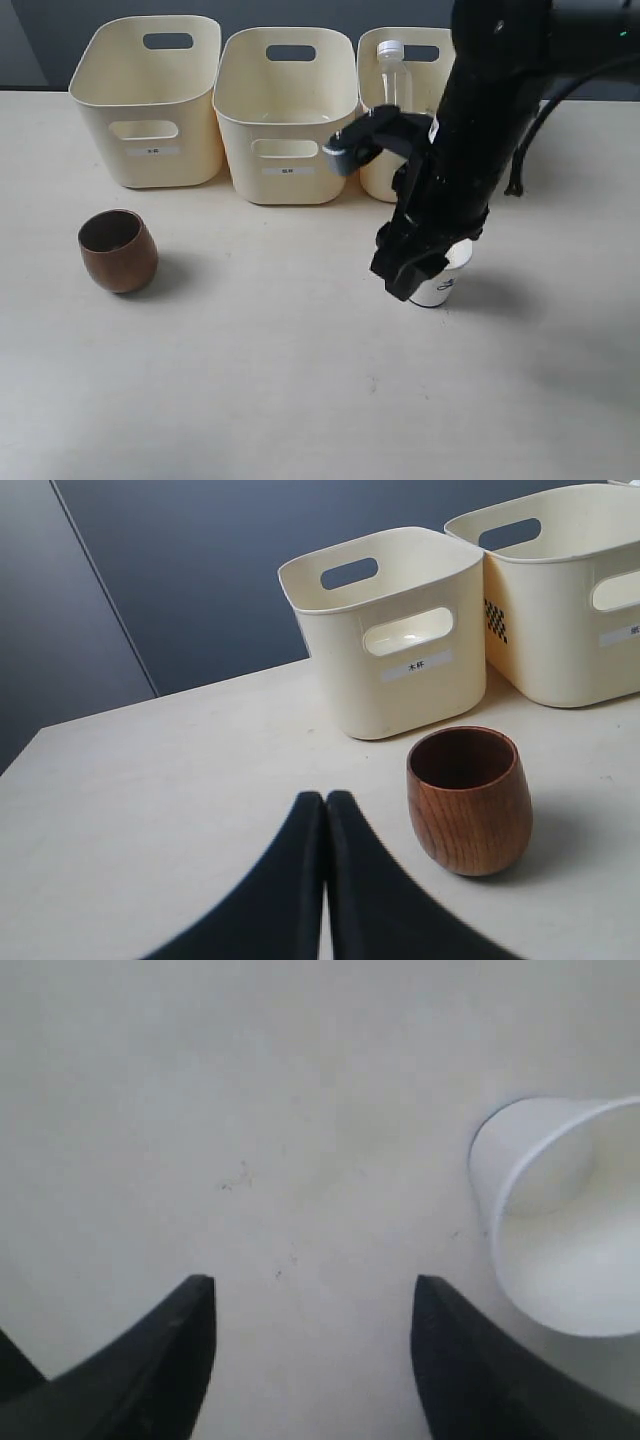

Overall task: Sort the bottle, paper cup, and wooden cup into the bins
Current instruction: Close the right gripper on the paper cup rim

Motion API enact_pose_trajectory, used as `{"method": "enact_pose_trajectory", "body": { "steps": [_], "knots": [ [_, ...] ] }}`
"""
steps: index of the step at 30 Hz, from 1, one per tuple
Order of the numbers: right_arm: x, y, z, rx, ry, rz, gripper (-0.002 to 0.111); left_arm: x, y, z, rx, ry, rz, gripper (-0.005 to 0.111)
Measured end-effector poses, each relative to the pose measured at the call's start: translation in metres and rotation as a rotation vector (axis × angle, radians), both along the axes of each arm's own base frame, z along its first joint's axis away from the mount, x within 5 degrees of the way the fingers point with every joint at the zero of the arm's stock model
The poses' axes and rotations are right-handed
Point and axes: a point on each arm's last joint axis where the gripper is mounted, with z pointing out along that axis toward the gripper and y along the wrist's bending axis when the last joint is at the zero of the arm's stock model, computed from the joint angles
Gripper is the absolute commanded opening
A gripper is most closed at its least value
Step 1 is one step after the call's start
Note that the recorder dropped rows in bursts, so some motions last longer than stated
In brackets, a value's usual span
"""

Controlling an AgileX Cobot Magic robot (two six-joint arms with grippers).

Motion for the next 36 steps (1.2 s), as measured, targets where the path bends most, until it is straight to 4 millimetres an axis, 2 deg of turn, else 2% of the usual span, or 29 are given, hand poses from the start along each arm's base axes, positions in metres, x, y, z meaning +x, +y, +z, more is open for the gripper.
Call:
{"method": "enact_pose_trajectory", "body": {
  "steps": [4,7,18,34,36],
  "knots": [
    [-0.005,-0.006,0.024,0.022,-0.09,0.01,0.055,0.0,0.0,0.0,0.0,0.0,0.0,0.0],
    [-0.002,-0.01,0.026,-0.011,-0.139,0.025,0.055,0.0,0.0,0.0,0.0,0.0,0.0,0.0],
    [0.023,-0.003,-0.022,-0.117,-0.13,0.038,0.055,0.0,0.0,0.0,0.0,0.0,0.0,0.0],
    [0.035,0.003,-0.05,-0.135,-0.135,0.035,0.055,0.0,0.0,0.0,0.0,0.0,0.0,0.0],
    [0.036,0.003,-0.055,-0.142,-0.123,0.033,0.045,0.0,0.0,0.0,0.0,0.0,0.0,0.0]
  ]
}}
